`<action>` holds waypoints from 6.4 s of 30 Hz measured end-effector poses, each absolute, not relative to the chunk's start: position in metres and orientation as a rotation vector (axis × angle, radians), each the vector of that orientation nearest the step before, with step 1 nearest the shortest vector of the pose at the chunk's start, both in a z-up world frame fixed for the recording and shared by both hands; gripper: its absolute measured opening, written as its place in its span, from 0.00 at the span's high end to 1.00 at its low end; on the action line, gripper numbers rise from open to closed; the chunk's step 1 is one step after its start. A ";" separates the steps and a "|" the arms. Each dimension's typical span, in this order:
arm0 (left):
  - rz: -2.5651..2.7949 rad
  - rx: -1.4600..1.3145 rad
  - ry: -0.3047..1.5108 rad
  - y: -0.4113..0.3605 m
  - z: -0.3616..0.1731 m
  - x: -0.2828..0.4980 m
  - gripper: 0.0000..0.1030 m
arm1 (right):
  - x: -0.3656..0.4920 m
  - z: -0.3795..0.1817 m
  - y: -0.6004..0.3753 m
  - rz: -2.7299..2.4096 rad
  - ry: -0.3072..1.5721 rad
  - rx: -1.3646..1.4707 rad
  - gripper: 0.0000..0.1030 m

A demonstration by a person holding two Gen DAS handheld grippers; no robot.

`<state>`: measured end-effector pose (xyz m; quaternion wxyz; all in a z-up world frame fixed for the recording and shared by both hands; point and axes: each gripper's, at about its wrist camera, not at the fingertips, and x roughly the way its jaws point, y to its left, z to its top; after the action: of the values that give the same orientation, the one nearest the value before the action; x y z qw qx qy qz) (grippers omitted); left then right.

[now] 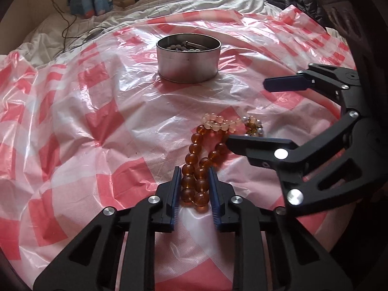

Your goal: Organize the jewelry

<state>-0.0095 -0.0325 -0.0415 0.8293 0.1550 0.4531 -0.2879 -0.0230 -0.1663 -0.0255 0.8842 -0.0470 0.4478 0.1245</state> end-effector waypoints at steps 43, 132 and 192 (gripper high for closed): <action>-0.579 -0.154 0.951 -0.065 -0.009 0.159 0.71 | 0.093 0.014 -0.273 0.340 0.772 0.578 0.90; -0.215 0.047 0.845 -0.013 0.008 0.026 0.07 | -0.056 0.013 -0.246 -0.151 0.777 0.163 0.07; -0.186 0.063 0.867 -0.020 0.003 0.028 0.07 | -0.057 0.016 -0.252 -0.122 0.765 0.221 0.07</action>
<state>0.0278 -0.0205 0.0032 0.9028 0.0303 0.4196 -0.0898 -0.0571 -0.2522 0.0160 0.9200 0.1073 0.3723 -0.0593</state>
